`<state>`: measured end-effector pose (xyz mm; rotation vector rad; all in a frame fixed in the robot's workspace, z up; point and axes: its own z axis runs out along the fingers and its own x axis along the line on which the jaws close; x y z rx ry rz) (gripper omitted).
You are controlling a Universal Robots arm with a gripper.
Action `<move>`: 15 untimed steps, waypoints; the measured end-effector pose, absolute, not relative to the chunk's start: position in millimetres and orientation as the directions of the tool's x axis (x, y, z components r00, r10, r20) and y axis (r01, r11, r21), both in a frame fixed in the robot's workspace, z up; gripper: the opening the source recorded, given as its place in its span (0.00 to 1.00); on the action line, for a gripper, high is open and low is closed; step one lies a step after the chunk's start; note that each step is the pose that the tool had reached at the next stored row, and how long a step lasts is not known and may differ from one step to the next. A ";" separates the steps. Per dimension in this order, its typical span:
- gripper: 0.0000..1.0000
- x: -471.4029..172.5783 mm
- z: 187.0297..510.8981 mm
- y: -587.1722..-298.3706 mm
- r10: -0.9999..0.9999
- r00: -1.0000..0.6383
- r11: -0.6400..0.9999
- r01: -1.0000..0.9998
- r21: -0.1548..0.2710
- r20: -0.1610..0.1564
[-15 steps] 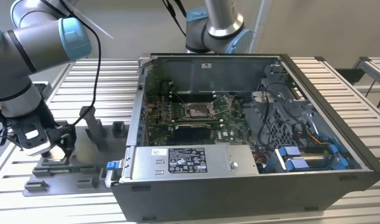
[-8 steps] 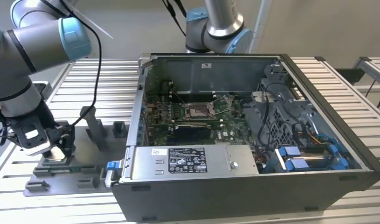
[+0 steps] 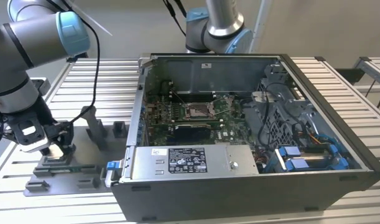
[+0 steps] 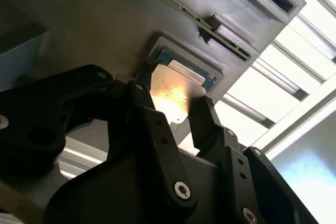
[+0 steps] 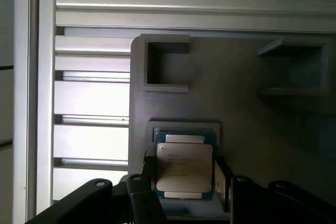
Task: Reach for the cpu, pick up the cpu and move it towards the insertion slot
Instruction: 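Pick up the cpu and move it towards the insertion slot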
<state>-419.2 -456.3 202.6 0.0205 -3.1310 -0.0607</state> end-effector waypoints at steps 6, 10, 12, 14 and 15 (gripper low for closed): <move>0.00 -419.2 229.2 -456.3 -0.013 -1.000 0.999 -0.013 0.039 0.010; 0.00 -419.2 247.3 -456.3 -0.013 -1.000 0.999 -0.013 0.039 0.010; 0.00 -419.2 256.3 -456.3 -0.013 -1.000 0.999 -0.013 0.039 0.010; 0.00 -419.2 265.6 -456.3 -0.013 -1.000 0.999 -0.013 0.039 0.010; 0.00 -419.2 270.0 -456.3 -0.013 -1.000 0.999 -0.013 0.039 0.010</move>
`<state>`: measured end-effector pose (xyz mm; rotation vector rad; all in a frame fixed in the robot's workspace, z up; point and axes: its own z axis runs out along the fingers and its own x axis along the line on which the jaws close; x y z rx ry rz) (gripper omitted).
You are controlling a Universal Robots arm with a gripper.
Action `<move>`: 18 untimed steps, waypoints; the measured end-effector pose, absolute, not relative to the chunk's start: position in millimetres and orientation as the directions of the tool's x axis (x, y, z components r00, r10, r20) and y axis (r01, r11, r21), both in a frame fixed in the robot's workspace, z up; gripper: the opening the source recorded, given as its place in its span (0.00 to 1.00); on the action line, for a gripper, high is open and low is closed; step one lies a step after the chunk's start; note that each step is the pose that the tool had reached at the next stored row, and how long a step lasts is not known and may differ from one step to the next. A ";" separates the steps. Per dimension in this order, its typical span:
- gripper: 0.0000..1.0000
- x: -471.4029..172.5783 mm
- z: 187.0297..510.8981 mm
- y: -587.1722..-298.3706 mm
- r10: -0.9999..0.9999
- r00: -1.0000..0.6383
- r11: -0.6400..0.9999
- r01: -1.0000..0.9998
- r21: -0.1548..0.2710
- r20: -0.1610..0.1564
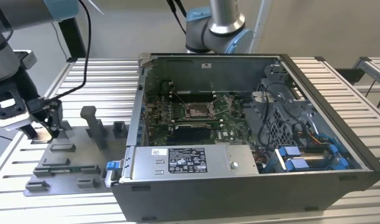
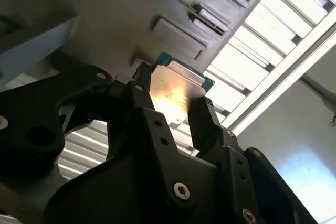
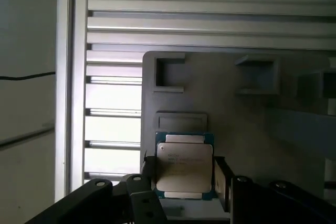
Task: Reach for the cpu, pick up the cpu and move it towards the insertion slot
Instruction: 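Pick up the cpu and move it towards the insertion slot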
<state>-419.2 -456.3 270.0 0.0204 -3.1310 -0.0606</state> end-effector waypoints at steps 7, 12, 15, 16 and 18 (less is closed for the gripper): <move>0.00 -419.2 301.8 -456.3 -0.013 -1.000 0.999 -0.013 0.039 0.010; 0.00 -419.2 324.7 -456.3 -0.013 -1.000 0.999 -0.013 0.039 0.010; 0.00 -419.2 338.1 -456.3 -0.013 -1.000 0.999 -0.013 0.039 0.010; 0.00 -419.2 342.8 -456.2 -0.013 -1.000 0.999 -0.013 0.039 0.010; 0.00 -419.2 351.8 -456.2 -0.013 -1.000 0.999 -0.013 0.039 0.010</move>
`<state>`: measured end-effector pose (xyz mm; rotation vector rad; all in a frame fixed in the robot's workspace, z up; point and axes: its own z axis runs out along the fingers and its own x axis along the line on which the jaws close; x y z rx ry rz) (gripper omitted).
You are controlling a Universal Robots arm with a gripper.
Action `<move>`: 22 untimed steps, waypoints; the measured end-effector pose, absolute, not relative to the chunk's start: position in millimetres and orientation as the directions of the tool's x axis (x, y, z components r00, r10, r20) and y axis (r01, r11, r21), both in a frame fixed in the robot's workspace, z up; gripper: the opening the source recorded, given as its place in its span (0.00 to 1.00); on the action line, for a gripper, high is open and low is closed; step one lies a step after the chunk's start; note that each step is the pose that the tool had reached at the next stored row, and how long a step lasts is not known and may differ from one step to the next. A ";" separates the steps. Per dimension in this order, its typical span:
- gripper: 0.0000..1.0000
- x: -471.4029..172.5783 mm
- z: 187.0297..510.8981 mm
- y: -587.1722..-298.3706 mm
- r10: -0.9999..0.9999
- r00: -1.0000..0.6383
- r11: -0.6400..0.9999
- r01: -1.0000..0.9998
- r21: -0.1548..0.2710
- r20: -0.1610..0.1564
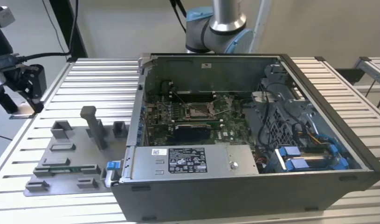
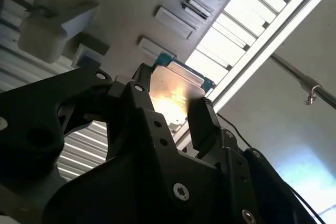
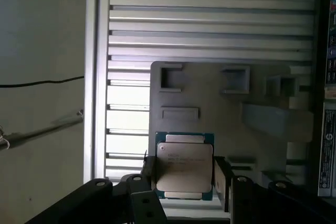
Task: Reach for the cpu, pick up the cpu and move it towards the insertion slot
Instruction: 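Pick up the cpu and move it towards the insertion slot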
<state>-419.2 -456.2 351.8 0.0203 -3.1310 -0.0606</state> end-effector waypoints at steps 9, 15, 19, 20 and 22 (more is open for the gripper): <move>0.00 -419.2 388.9 -456.2 -0.013 -1.000 0.999 -0.013 0.040 0.010; 0.00 -419.2 404.8 -456.2 -0.013 -1.000 0.999 -0.013 0.040 0.010; 0.00 -419.1 404.8 -456.2 -0.013 -1.000 0.999 -0.013 0.040 0.010; 0.00 -418.6 404.8 -456.2 -0.013 -1.000 0.999 -0.013 0.040 0.010; 0.00 -414.4 404.9 -456.2 -0.013 -1.000 0.999 -0.013 0.040 0.010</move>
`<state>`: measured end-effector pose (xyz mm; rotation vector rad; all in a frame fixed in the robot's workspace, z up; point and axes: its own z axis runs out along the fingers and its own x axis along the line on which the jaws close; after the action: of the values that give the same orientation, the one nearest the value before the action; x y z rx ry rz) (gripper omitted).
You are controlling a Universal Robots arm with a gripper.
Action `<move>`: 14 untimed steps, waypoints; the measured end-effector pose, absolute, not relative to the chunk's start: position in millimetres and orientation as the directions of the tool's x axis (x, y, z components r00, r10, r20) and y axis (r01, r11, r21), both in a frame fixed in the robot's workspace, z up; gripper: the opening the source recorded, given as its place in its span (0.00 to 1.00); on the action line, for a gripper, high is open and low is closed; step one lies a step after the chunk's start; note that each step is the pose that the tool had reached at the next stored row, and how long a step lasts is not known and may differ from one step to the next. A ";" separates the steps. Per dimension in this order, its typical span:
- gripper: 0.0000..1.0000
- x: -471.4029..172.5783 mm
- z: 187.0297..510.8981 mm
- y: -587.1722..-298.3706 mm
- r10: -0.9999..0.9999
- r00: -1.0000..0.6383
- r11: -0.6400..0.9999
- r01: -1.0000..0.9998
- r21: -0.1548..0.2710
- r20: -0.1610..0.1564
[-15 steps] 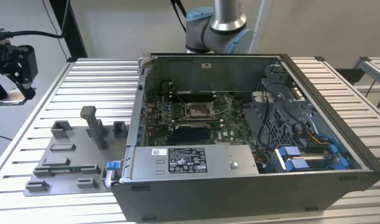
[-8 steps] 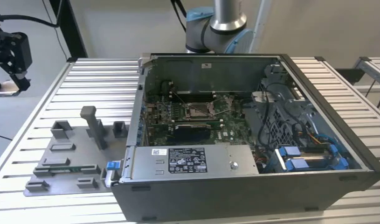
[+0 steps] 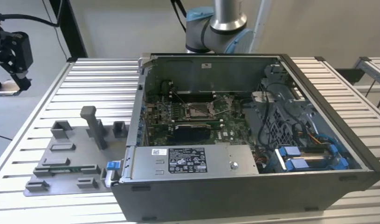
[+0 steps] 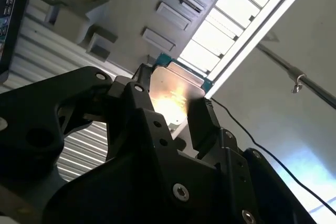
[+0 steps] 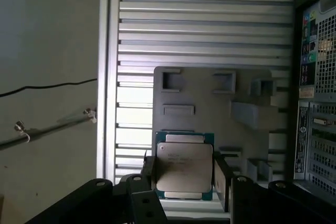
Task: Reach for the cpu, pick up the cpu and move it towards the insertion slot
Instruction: 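Pick up the cpu and move it towards the insertion slot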
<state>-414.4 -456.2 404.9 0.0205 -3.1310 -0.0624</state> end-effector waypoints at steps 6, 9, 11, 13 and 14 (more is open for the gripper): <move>0.00 -387.2 404.9 -455.7 -0.013 -1.000 0.999 -0.013 0.040 0.010; 0.00 -373.6 404.8 -455.3 -0.013 -1.000 0.999 -0.013 0.040 0.010; 0.00 -364.7 404.8 -455.0 -0.013 -1.000 0.999 -0.013 0.040 0.010; 0.00 -355.5 404.9 -454.6 -0.013 -1.000 0.999 -0.013 0.040 0.010; 0.00 -351.1 404.8 -454.5 -0.013 -1.000 0.999 -0.013 0.040 0.010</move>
<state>-351.1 -454.5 404.8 0.0203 -3.1310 -0.0623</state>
